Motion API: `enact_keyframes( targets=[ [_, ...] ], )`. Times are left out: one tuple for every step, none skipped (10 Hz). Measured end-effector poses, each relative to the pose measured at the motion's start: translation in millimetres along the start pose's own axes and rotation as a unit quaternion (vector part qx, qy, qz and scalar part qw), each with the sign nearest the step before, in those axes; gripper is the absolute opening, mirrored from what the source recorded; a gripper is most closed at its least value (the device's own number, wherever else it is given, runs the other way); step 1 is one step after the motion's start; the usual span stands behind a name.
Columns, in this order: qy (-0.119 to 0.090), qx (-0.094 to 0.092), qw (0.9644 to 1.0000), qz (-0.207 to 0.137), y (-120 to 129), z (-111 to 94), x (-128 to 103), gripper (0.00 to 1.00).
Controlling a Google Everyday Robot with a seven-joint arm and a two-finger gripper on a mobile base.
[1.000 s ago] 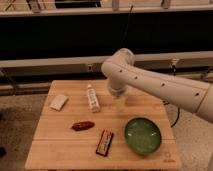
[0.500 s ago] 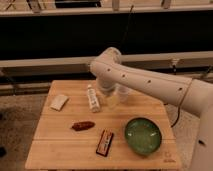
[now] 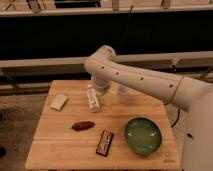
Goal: Wipe the white sponge on the table
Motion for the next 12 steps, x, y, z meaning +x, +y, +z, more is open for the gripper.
enact_keyframes(
  targets=[
    [-0.002,0.004,0.9999,-0.011,-8,1,-5,0.8],
    [-0.004,0.005,0.9998,-0.021,-12,2,-6,0.8],
    [-0.004,0.007,0.9995,-0.031,-15,3,-5,0.8],
    [-0.005,0.008,0.999,-0.043,-21,5,-8,0.8],
    [-0.01,0.01,0.9983,-0.056,-28,7,-14,0.8],
    [-0.01,0.011,0.9981,-0.059,-29,7,-13,0.8],
    [-0.008,0.013,0.9977,-0.066,-33,8,-11,0.8],
    [-0.01,0.014,0.997,-0.075,-39,10,-15,0.8],
    [-0.012,0.016,0.996,-0.087,-46,12,-19,0.8],
    [-0.012,0.017,0.9955,-0.093,-50,13,-20,0.8],
    [-0.013,0.018,0.9949,-0.098,-52,14,-20,0.8],
    [-0.015,0.02,0.9938,-0.108,-57,16,-22,0.8]
  ],
)
